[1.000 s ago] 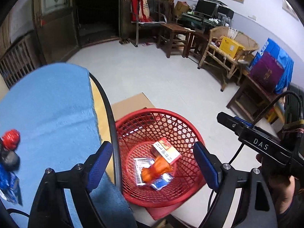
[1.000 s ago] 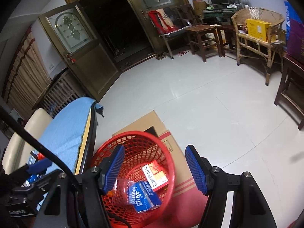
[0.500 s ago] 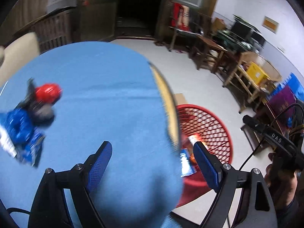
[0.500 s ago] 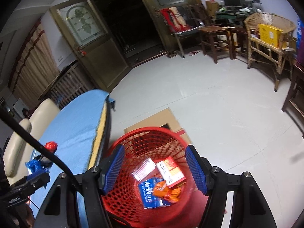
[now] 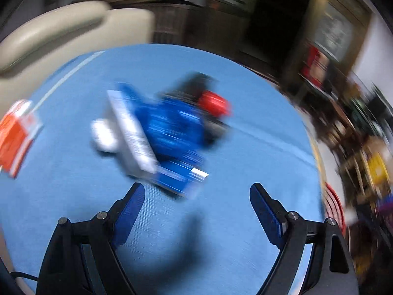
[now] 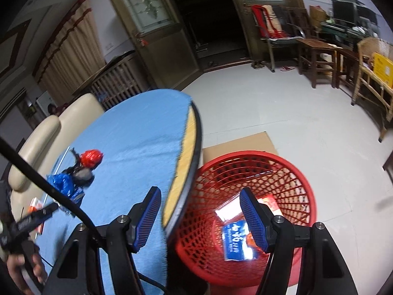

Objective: Collect trash
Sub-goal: 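Return both tools to the table over the remaining trash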

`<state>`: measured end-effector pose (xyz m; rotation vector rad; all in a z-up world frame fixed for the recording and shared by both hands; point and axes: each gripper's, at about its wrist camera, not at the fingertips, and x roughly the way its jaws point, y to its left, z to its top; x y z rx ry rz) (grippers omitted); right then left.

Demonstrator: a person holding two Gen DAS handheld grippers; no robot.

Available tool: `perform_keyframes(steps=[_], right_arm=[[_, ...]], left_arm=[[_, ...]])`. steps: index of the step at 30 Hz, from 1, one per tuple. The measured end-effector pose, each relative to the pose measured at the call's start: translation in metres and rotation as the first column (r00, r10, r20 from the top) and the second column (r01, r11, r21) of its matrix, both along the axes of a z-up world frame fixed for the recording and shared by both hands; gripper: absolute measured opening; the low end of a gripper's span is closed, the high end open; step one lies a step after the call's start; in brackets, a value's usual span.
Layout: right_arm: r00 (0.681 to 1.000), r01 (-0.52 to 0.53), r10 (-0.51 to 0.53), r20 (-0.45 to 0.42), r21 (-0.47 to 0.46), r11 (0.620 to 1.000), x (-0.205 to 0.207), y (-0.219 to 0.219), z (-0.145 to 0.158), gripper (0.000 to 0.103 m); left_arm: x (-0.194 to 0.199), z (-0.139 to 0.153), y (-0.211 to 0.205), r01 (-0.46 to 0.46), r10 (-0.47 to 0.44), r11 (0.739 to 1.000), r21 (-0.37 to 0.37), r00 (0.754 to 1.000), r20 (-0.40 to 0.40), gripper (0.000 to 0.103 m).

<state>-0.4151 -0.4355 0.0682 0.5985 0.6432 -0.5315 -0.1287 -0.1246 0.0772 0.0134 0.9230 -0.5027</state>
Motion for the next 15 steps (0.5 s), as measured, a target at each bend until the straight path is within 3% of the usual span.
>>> perform_keyframes(steps=[3, 11, 13, 15], right_arm=[[1.0, -0.02, 0.02, -0.003, -0.007, 1.0, 0.006, 0.006, 0.002, 0.07], [1.0, -0.023, 0.022, -0.016, -0.014, 1.0, 0.007, 0.012, 0.006, 0.07], [1.0, -0.021, 0.021, -0.017, -0.016, 1.0, 0.007, 0.012, 0.007, 0.07], [1.0, -0.02, 0.02, -0.018, -0.016, 1.0, 0.006, 0.01, 0.007, 0.07]], left_arm=[[0.027, -0.008, 0.013, -0.096, 0.096, 0.995, 0.026, 0.995, -0.013, 0.087], [0.059, -0.024, 0.012, -0.106, 0.107, 0.993, 0.051, 0.994, -0.027, 0.087], [0.064, -0.026, 0.02, -0.148, 0.15, 0.987, 0.062, 0.988, -0.023, 0.079], [0.065, -0.028, 0.03, -0.174, 0.176, 0.984, 0.045, 0.984, -0.042, 0.078]])
